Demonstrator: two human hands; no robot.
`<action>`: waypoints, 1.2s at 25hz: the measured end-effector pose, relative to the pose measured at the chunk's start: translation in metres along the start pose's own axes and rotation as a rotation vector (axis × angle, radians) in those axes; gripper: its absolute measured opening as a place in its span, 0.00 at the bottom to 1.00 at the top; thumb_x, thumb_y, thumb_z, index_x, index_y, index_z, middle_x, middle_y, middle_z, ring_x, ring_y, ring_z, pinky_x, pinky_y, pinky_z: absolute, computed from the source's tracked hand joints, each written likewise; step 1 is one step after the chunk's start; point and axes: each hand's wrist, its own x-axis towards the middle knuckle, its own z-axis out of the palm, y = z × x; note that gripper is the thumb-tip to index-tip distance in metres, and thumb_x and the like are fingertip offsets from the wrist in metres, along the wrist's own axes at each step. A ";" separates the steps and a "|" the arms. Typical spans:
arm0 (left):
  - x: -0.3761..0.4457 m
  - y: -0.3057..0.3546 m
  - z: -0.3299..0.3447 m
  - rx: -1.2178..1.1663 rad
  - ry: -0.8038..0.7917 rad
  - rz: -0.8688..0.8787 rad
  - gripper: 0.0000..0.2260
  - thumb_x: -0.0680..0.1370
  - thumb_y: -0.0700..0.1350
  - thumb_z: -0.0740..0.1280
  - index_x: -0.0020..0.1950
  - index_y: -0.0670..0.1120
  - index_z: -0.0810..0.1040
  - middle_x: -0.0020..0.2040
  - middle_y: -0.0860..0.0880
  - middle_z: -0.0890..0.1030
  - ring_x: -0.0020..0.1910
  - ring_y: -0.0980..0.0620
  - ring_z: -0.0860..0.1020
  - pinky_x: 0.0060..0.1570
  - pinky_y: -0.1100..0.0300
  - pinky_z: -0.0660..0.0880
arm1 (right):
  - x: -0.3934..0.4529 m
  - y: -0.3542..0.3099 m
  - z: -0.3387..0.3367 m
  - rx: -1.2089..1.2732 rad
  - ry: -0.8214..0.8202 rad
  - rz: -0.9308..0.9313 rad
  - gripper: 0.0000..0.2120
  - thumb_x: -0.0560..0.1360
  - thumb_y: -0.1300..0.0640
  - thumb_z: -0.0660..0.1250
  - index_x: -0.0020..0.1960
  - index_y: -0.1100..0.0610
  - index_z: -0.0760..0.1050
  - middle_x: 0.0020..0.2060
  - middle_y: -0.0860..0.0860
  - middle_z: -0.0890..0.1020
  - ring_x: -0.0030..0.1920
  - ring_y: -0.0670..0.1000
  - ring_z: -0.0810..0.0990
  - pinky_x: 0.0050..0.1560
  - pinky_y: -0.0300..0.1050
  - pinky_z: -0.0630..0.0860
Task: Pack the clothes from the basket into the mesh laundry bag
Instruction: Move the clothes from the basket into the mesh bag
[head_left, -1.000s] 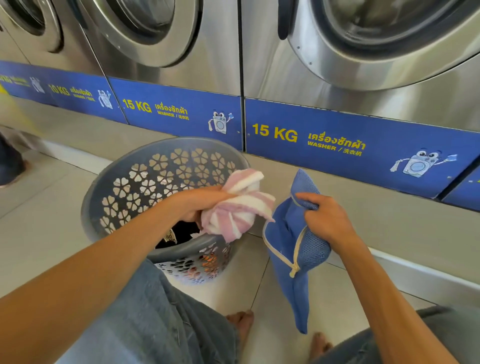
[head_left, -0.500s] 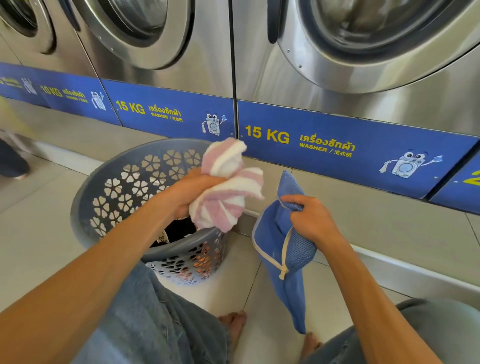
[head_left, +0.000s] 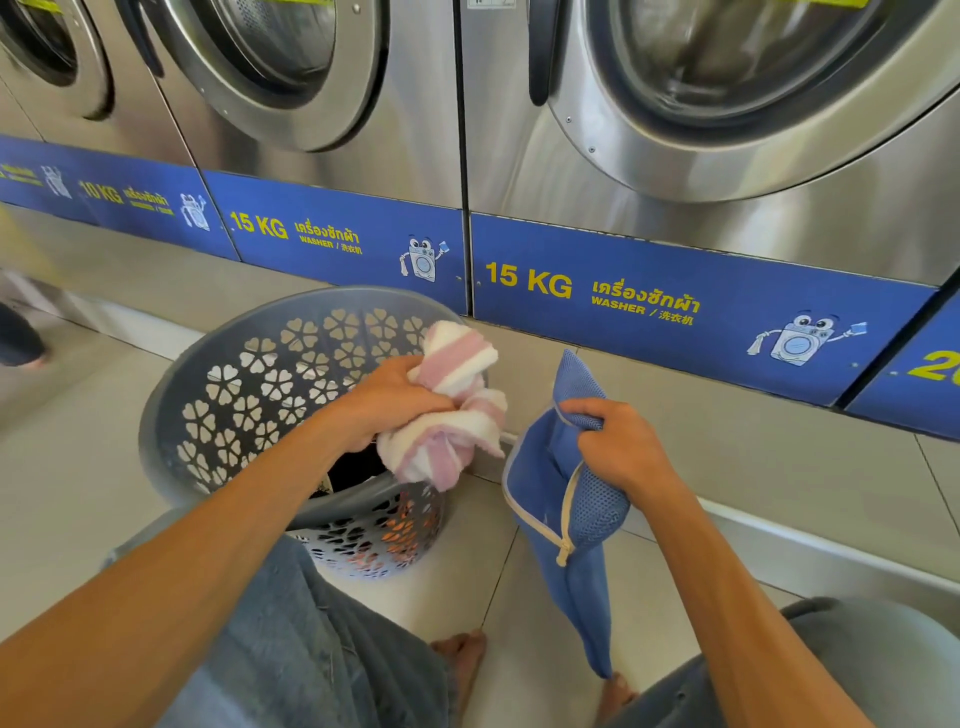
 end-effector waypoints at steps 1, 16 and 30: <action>0.002 0.001 -0.005 -0.100 0.048 0.002 0.12 0.68 0.44 0.78 0.47 0.52 0.80 0.45 0.49 0.85 0.44 0.50 0.83 0.43 0.58 0.78 | 0.000 0.000 -0.001 0.008 0.001 0.001 0.24 0.74 0.67 0.59 0.64 0.49 0.79 0.64 0.52 0.79 0.59 0.56 0.77 0.48 0.42 0.71; -0.014 0.020 -0.005 0.028 0.032 -0.017 0.14 0.66 0.44 0.76 0.50 0.46 0.83 0.41 0.48 0.87 0.42 0.50 0.85 0.46 0.55 0.81 | -0.005 0.001 -0.008 0.022 0.011 -0.003 0.23 0.74 0.67 0.59 0.64 0.50 0.78 0.64 0.53 0.79 0.60 0.57 0.77 0.47 0.40 0.71; 0.007 -0.040 0.154 -0.647 -0.127 -0.382 0.15 0.77 0.44 0.70 0.62 0.39 0.80 0.55 0.39 0.85 0.53 0.41 0.83 0.52 0.48 0.82 | -0.014 0.001 -0.017 0.298 0.151 -0.013 0.20 0.73 0.70 0.59 0.58 0.57 0.81 0.50 0.49 0.84 0.54 0.52 0.81 0.59 0.47 0.76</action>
